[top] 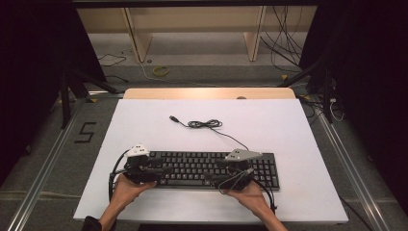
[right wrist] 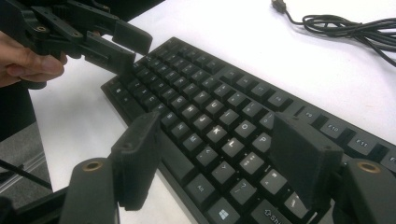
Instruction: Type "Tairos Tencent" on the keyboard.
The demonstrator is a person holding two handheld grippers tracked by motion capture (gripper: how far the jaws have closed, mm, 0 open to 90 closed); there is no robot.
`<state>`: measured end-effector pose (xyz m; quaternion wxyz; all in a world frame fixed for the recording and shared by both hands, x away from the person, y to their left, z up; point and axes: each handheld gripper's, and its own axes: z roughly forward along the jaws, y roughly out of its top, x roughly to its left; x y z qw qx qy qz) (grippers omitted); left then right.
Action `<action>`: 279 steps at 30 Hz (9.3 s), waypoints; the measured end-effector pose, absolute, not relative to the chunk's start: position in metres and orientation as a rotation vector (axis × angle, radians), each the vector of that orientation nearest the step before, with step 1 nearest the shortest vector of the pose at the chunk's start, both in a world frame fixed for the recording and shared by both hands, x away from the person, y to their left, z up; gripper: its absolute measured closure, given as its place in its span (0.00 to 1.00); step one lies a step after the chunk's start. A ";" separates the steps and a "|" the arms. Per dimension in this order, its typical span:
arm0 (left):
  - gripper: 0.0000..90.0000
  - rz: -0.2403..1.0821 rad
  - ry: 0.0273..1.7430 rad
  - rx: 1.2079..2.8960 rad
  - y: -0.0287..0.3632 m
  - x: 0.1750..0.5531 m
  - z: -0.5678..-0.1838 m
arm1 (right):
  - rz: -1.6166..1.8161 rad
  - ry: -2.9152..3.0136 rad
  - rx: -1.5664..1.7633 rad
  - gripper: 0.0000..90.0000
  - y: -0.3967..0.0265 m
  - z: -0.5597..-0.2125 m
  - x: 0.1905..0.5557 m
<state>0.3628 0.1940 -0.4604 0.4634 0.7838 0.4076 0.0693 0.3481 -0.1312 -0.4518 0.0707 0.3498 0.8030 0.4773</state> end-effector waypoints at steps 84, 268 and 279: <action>0.32 0.181 1.045 1.812 0.216 0.341 -0.462 | 1.204 2.663 0.882 1.00 -0.046 -0.483 0.355; 0.35 0.176 1.093 1.912 0.205 0.375 -0.464 | 1.424 2.530 1.072 0.43 -0.092 -0.457 0.372; 0.57 0.178 1.089 1.973 0.195 0.384 -0.467 | 1.426 2.529 1.056 0.43 -0.094 -0.457 0.367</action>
